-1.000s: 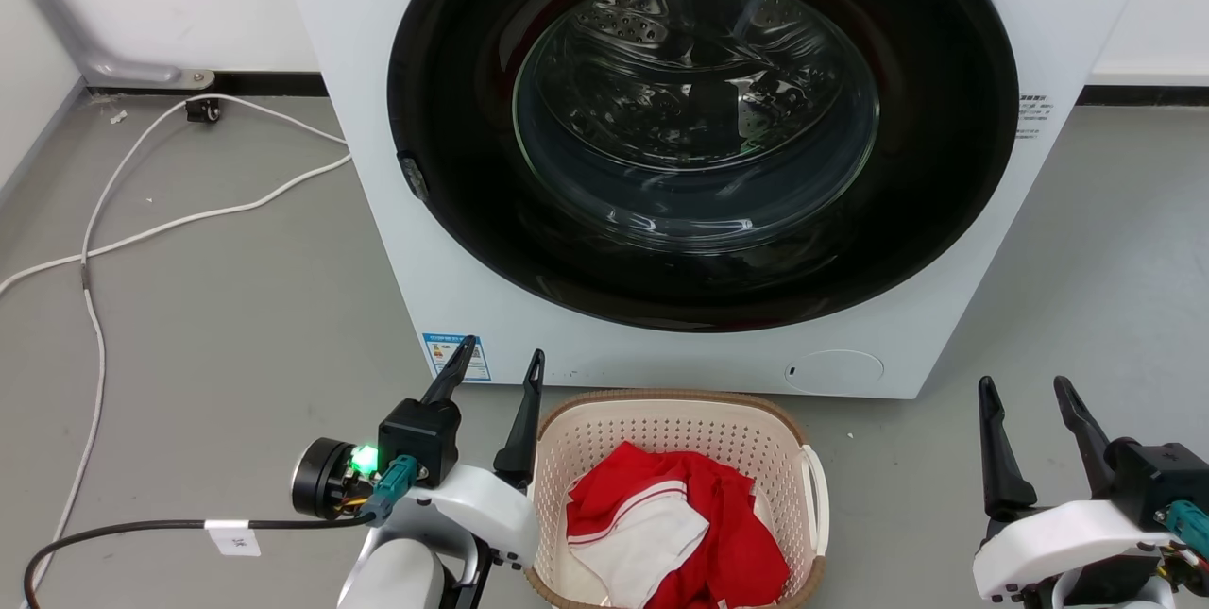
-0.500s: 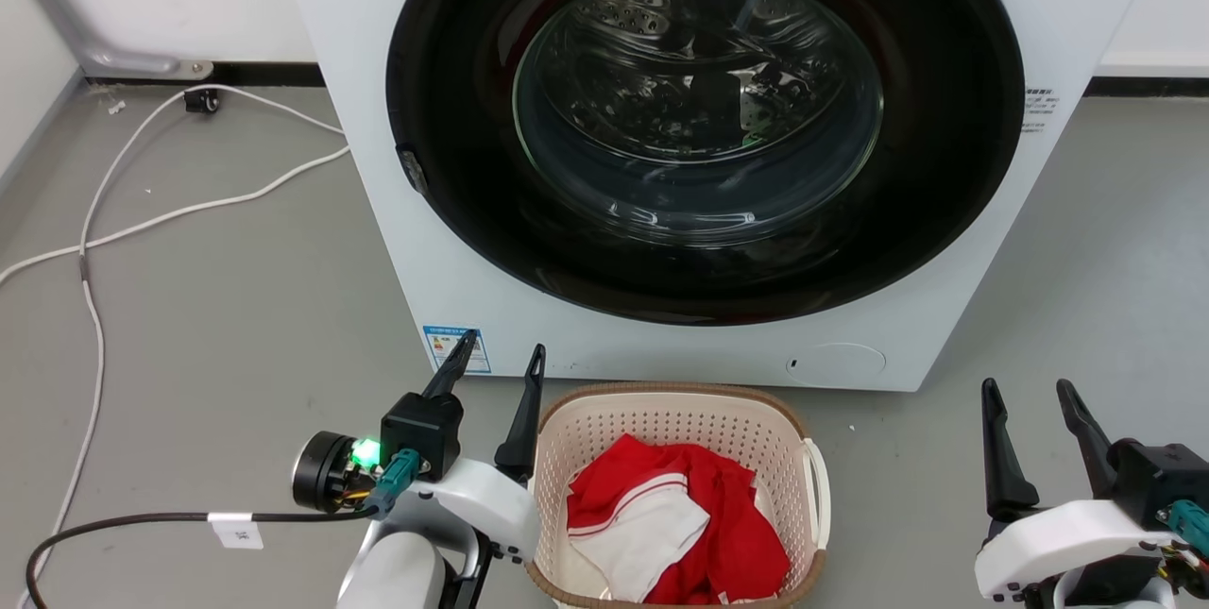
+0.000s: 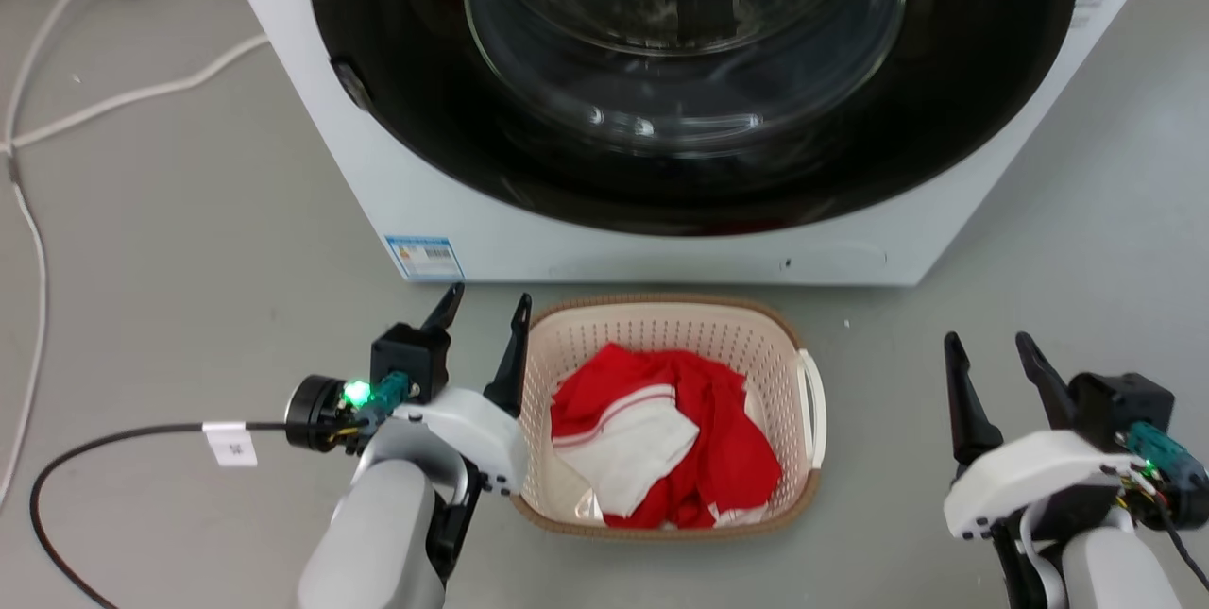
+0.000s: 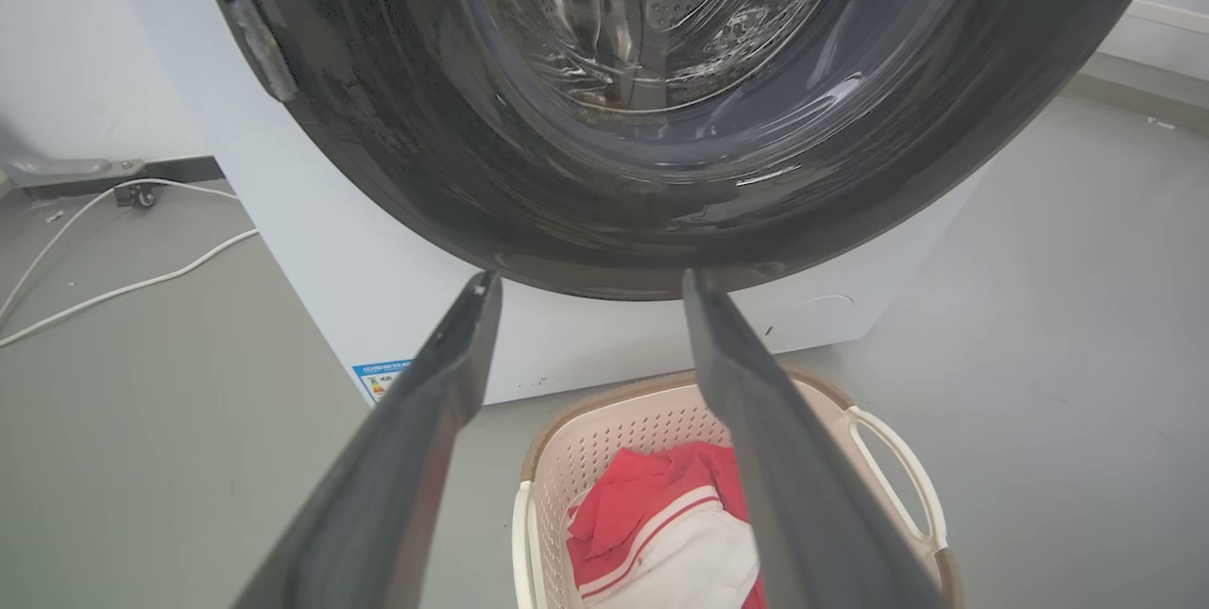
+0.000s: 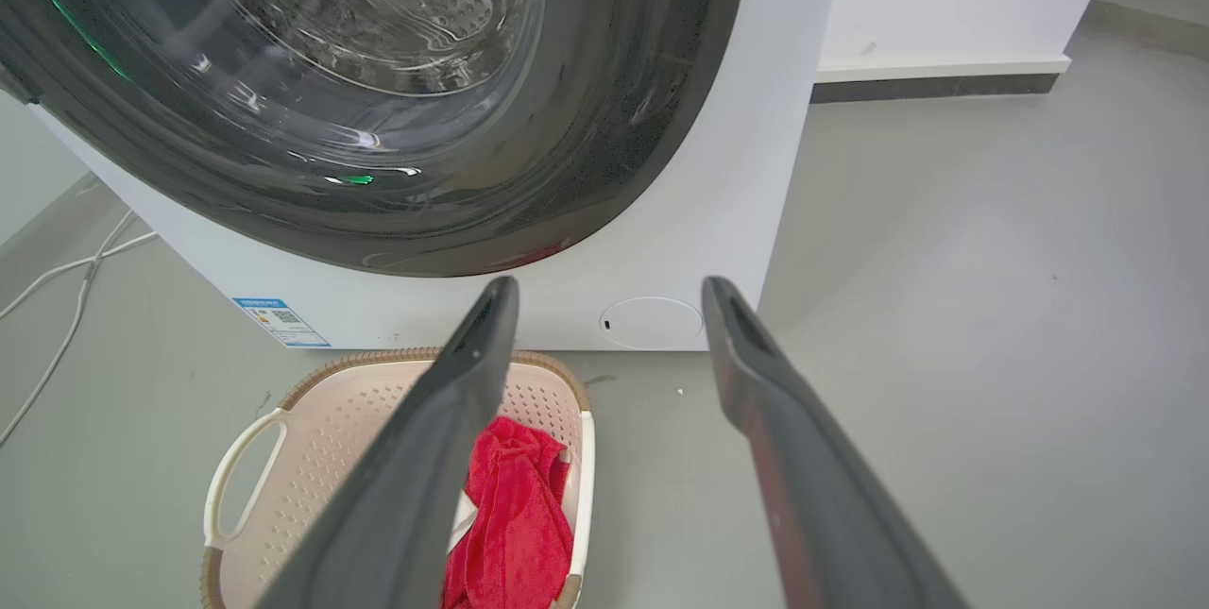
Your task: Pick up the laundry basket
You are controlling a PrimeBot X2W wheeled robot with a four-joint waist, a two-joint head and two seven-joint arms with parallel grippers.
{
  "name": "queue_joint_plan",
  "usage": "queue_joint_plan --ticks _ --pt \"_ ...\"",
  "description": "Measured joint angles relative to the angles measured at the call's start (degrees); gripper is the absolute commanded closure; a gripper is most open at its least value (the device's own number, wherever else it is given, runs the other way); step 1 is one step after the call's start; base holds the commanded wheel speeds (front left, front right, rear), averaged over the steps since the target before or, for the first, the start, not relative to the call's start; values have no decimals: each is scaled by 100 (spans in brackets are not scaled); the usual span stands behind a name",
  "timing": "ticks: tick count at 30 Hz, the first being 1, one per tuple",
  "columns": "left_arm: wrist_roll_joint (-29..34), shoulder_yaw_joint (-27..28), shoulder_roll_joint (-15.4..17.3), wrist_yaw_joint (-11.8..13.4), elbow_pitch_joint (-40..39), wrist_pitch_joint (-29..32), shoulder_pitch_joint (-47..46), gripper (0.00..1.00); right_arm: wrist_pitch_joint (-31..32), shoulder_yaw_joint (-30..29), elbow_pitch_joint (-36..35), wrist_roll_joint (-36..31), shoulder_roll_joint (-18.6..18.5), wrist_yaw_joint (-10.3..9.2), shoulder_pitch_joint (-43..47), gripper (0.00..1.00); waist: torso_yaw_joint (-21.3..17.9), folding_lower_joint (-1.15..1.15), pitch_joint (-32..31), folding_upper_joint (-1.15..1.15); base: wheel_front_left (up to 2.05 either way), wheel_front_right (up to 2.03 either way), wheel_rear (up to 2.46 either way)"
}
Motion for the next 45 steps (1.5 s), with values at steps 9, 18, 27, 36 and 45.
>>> queue_joint_plan --ticks 9,18,27,36,45 --pt "-266 160 129 -136 1201 1 -849 0 -40 450 1223 313 0 0 -1006 0 -163 0 957 0 0 0 0" --pt "-706 127 308 -244 2482 318 -1711 0 102 928 2742 649 1 0 -2068 0 -344 0 1833 0 0 0 0" --pt "-1268 -246 619 -258 3002 859 -2389 0 197 1389 3925 973 -8 0 -3073 0 -465 1 2576 0 0 0 0" --pt "-1885 -664 983 -258 3063 1440 -2840 0 223 1904 4686 1382 -5 0 -3904 0 -547 1 3216 0 0 0 0" --pt "-2325 -975 1199 -266 3092 1734 -3051 0 324 2436 5044 1905 -3 0 -4422 0 -602 0 3671 0 0 0 0"
